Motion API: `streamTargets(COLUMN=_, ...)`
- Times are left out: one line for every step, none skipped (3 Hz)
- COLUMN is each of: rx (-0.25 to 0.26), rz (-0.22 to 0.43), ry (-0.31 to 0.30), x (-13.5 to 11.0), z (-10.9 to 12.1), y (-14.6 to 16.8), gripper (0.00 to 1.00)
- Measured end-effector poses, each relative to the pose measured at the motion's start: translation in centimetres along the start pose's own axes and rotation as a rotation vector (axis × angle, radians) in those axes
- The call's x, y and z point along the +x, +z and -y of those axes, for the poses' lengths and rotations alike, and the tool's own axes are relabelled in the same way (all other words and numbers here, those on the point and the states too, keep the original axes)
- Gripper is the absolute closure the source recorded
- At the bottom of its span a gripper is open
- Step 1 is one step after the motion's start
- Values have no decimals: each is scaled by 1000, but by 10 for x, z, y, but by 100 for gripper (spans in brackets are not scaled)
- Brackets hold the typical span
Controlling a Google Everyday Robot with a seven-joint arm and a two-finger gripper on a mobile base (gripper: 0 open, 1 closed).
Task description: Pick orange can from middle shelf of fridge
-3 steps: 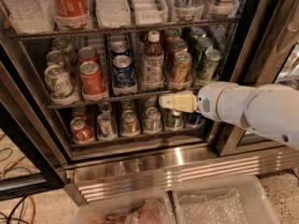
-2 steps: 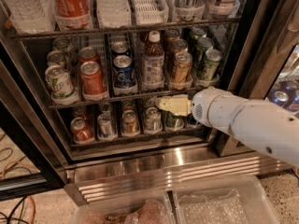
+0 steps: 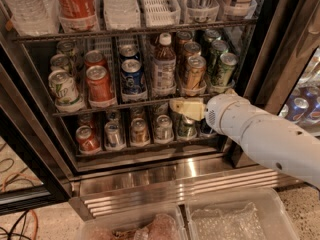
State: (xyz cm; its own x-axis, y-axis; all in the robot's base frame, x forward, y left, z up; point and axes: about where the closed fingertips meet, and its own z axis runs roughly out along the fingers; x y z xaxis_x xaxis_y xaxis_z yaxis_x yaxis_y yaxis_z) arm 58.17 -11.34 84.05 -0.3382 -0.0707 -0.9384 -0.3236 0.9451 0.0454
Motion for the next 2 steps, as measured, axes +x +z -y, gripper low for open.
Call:
streamTargets(rx=0, rz=-2, ry=-15, x=2, z=-1, y=3, gripper=0)
streamTargets(rx=9, rz=7, ry=-36, x=0, z=-1, y=9, gripper=0)
